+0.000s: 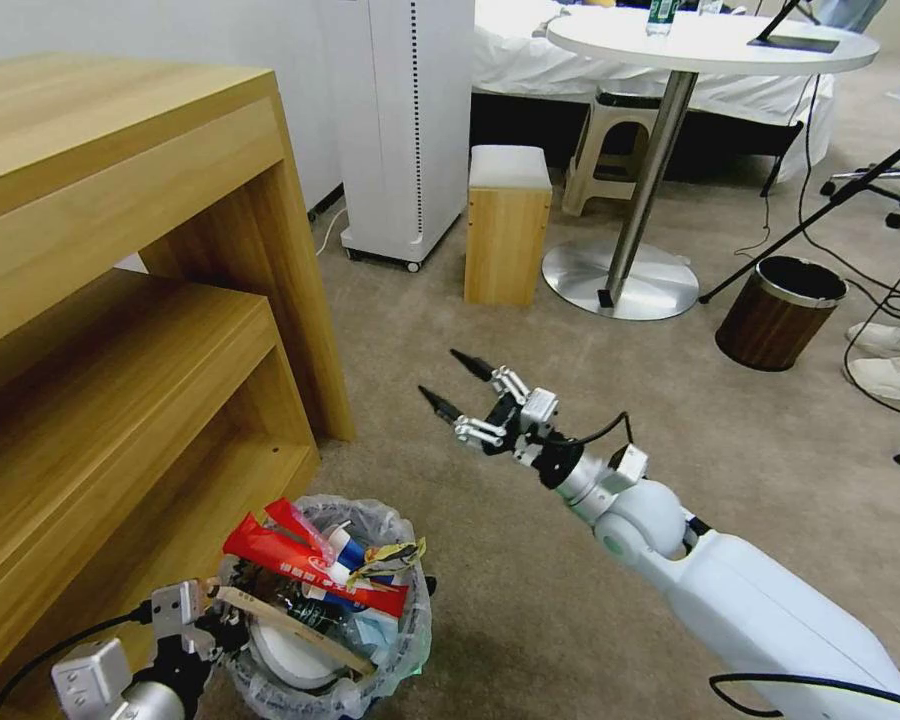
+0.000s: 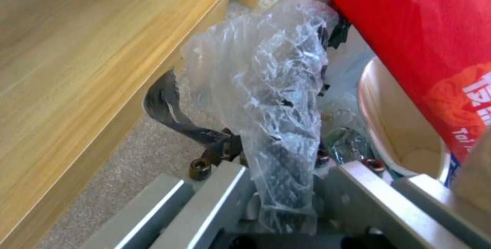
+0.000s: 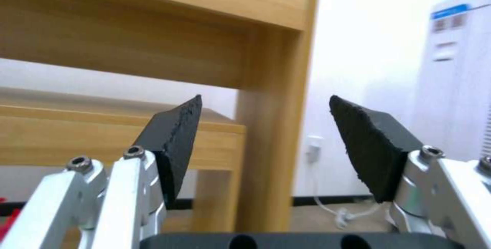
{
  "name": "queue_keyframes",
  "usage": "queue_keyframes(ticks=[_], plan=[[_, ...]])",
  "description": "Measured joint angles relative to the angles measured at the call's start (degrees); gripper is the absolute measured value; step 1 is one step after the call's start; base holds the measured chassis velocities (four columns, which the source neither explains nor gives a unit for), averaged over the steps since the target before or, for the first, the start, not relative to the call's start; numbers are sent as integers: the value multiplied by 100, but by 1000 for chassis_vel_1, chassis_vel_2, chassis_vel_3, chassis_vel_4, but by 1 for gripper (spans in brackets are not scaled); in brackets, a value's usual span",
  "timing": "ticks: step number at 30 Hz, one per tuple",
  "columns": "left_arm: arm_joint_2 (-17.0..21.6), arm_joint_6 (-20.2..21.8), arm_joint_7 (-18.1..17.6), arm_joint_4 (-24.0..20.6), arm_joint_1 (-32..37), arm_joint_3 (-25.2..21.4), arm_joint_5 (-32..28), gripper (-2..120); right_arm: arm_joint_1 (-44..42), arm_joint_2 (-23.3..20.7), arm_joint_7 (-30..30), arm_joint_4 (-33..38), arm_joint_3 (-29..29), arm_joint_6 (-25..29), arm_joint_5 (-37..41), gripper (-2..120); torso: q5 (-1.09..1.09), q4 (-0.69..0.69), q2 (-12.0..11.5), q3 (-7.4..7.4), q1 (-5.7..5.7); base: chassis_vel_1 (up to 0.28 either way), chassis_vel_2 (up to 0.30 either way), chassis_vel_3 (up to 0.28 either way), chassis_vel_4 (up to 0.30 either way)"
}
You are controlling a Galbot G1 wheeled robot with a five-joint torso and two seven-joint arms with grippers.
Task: Pick up the trash bin and place the garbage on the floor into it.
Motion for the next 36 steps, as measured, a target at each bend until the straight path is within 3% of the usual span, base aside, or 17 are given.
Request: queue_keyframes(ticks=[17, 26, 36], plan=[[679, 84, -204, 1078, -949, 305, -508, 1, -1738, -307, -63, 222, 2488, 218, -343, 57, 0, 0, 0, 0, 0, 0, 0, 0, 0], [950, 115, -376, 1490, -1212, 418, -765, 1, -2165, -208, -9, 273, 3083, 258, -487, 49, -1, -1, 0, 0, 0, 0, 0, 0, 0], [1119, 94, -457, 1773, -1281, 428, -858, 1, -2332, -57, 188, 304, 3207, 205, -675, 45, -1, 0, 0, -1, 0, 0, 0, 0, 0]])
